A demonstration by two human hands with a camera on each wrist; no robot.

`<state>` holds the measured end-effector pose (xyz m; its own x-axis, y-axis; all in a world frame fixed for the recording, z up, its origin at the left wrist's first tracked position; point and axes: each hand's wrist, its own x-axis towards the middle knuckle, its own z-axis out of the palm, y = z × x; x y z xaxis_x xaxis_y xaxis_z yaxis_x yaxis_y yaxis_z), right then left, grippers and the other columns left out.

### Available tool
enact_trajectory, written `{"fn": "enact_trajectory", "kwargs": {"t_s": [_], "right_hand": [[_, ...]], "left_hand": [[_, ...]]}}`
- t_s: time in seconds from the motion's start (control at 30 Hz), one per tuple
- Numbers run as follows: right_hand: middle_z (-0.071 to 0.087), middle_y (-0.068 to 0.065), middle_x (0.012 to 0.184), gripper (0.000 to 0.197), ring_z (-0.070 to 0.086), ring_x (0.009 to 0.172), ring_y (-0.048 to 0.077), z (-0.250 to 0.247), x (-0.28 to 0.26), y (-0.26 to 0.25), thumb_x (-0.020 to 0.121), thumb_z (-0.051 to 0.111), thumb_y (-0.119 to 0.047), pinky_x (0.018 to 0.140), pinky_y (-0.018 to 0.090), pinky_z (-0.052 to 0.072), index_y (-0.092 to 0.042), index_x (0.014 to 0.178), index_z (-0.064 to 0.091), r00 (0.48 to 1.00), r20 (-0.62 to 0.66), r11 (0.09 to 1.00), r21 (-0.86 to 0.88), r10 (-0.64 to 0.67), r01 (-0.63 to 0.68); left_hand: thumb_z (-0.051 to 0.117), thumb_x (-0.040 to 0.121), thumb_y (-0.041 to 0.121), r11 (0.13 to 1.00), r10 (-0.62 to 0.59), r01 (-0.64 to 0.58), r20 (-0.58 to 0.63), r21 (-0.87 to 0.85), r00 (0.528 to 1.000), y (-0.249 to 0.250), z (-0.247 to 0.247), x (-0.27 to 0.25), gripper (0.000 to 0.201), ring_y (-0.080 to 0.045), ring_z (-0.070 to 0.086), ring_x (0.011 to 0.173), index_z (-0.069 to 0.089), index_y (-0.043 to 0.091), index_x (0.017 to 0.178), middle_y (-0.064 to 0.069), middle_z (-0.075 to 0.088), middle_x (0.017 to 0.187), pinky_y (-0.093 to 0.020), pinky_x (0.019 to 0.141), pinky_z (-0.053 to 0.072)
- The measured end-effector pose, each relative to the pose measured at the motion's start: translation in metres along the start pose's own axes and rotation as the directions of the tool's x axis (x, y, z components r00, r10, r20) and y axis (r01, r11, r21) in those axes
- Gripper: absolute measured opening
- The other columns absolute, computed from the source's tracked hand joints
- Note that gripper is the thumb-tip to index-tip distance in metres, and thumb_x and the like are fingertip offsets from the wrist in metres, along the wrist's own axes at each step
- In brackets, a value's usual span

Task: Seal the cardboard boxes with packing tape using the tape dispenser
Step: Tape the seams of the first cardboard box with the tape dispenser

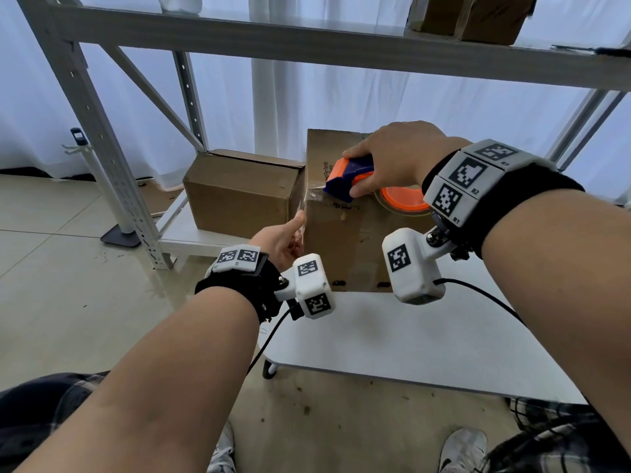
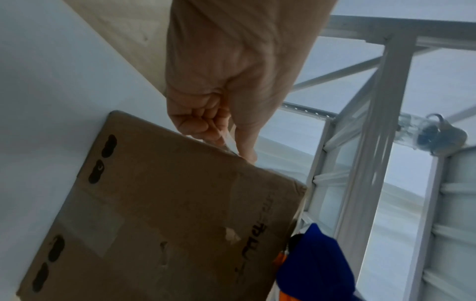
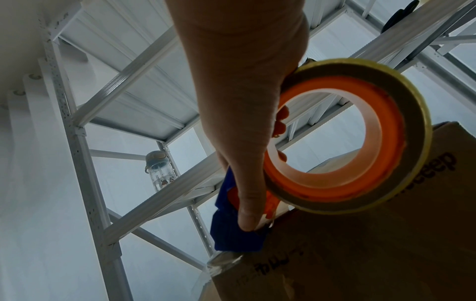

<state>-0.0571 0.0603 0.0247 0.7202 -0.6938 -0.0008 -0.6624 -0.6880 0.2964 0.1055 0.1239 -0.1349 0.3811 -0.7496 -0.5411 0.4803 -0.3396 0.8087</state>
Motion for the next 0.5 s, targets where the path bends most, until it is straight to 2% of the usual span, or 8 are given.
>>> {"fn": "enact_trajectory", "kwargs": {"t_s": [0.17, 0.3, 0.4, 0.5], "right_hand": [[0.052, -0.006, 0.133, 0.071, 0.048, 0.120, 0.020, -0.0001, -0.0011, -0.0006, 0.082, 0.057, -0.065, 0.082, 0.034, 0.038, -0.038, 0.144, 0.037, 1.000, 0.004, 1.000, 0.004, 0.007, -0.007], [0.052, -0.008, 0.132, 0.070, 0.048, 0.120, 0.020, 0.0001, -0.0011, -0.0010, 0.082, 0.057, -0.065, 0.082, 0.034, 0.038, -0.039, 0.143, 0.037, 1.000, 0.006, 1.000, 0.005, 0.009, -0.009], [0.052, -0.008, 0.132, 0.071, 0.049, 0.120, 0.019, -0.0008, -0.0002, -0.0010, 0.081, 0.058, -0.065, 0.080, 0.032, 0.038, -0.039, 0.144, 0.037, 1.000, 0.016, 1.000, 0.009, 0.011, -0.012], [0.052, -0.008, 0.133, 0.071, 0.048, 0.120, 0.019, -0.0010, 0.0003, -0.0010, 0.081, 0.058, -0.065, 0.080, 0.032, 0.037, -0.039, 0.144, 0.037, 1.000, 0.020, 1.000, 0.015, 0.015, -0.015]], "left_hand": [[0.061, 0.086, 0.050, 0.998, -0.067, 0.067, 0.030, 0.007, 0.997, 0.0022, 0.0014, -0.0005, 0.044, -0.006, 0.037, 0.046, 0.045, 0.015, 0.064, 0.003, 0.041, 0.059, -0.013, 0.036, 0.037], [0.061, 0.084, 0.052, 0.992, -0.118, 0.120, 0.072, -0.030, 0.990, 0.0037, 0.0010, -0.0025, 0.051, -0.007, 0.042, 0.037, 0.043, 0.013, 0.056, 0.002, 0.045, 0.048, -0.014, 0.038, 0.042], [0.064, 0.082, 0.053, 0.988, -0.150, 0.153, 0.097, -0.026, 0.984, 0.0055, -0.0034, 0.0023, 0.051, -0.008, 0.045, 0.045, 0.045, 0.012, 0.059, 0.001, 0.048, 0.055, -0.016, 0.042, 0.044], [0.067, 0.079, 0.052, 0.989, -0.145, 0.146, 0.072, -0.011, 0.987, 0.0074, -0.0029, 0.0041, 0.047, -0.009, 0.046, 0.048, 0.047, 0.012, 0.067, 0.000, 0.049, 0.061, -0.018, 0.041, 0.046]]}}
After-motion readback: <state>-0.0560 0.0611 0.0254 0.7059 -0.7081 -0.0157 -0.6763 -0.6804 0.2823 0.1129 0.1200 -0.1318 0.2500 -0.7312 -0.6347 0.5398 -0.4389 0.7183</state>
